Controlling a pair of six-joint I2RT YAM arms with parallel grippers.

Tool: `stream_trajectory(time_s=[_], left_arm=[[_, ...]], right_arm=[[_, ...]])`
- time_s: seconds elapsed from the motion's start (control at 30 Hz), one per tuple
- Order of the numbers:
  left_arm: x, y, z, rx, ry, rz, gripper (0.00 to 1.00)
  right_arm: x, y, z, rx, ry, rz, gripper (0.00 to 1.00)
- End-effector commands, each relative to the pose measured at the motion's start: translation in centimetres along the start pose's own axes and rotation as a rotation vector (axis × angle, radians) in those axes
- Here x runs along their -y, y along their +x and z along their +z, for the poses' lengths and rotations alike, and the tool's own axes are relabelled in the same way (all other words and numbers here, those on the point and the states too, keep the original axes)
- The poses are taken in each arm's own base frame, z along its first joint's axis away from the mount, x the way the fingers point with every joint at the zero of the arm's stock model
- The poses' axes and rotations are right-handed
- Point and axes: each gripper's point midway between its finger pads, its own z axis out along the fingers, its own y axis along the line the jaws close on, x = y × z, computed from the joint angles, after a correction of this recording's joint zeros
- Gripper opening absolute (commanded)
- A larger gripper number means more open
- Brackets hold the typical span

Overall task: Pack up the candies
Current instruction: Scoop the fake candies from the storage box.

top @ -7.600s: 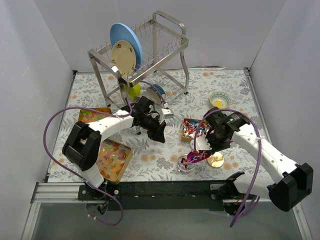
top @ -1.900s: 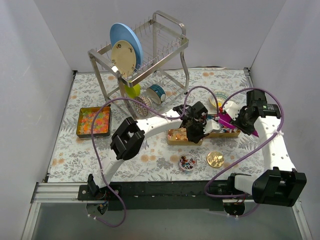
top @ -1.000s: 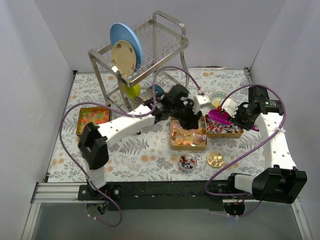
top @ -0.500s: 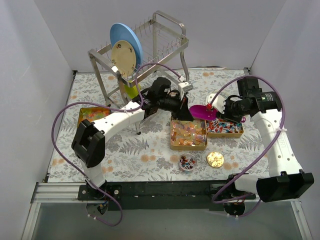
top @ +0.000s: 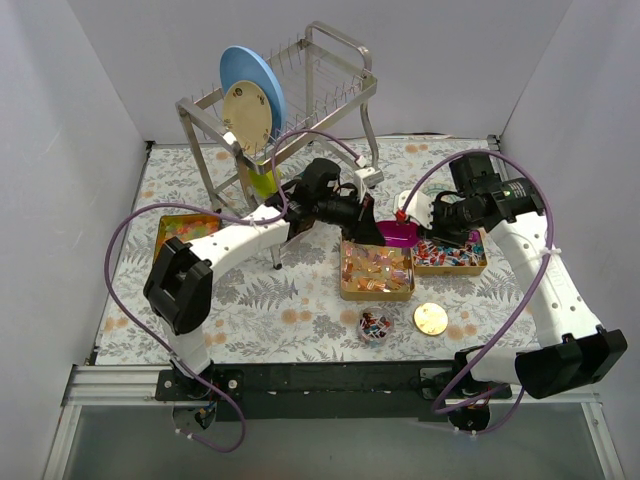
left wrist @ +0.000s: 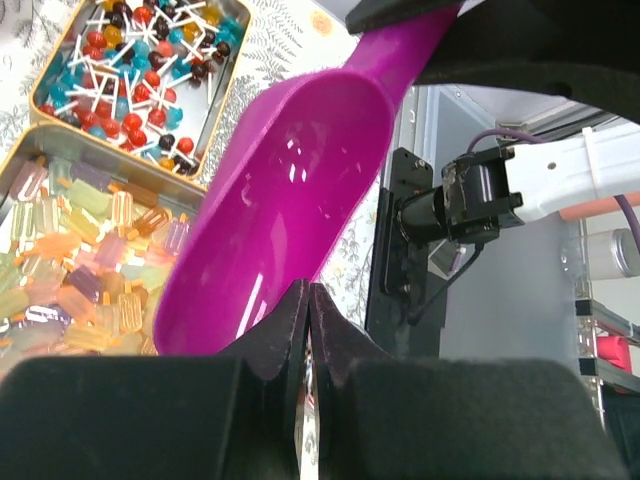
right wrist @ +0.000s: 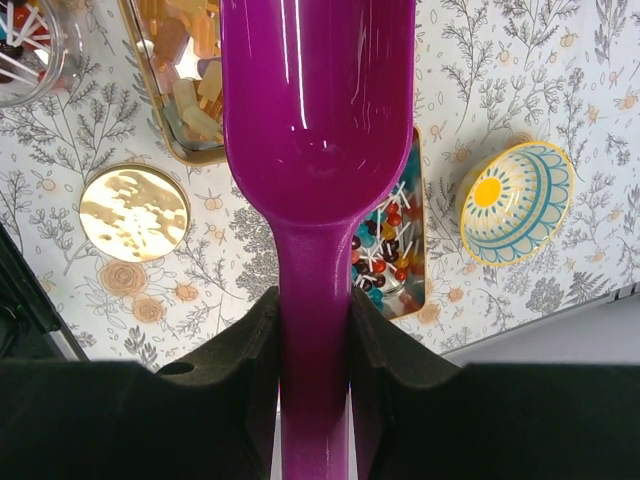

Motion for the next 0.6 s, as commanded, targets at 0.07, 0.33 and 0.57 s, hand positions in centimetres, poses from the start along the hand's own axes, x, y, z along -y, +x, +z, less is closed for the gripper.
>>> stream_trajectory(time_s=[0.07,0.33,0.57], left_arm=[[1.7,-2.3,-6.6,0.112,-0.097,0.034,0.0],[-0.9,7.5,-9.4,0.008,-0.23,0.069,0.0],[-2.7,13.4,-8.3,0.01,-0.258,-0.007,0.0]], right_arm=[[1.1,1.5,-0.5,-0.092,0.011,-0.109,0.01],[5.5,4.1,0.2,-0.331,-0.053,-0.443,0.01],[8.8,2.5,2.6,-0.468,-0.092,-0.59,0.01]])
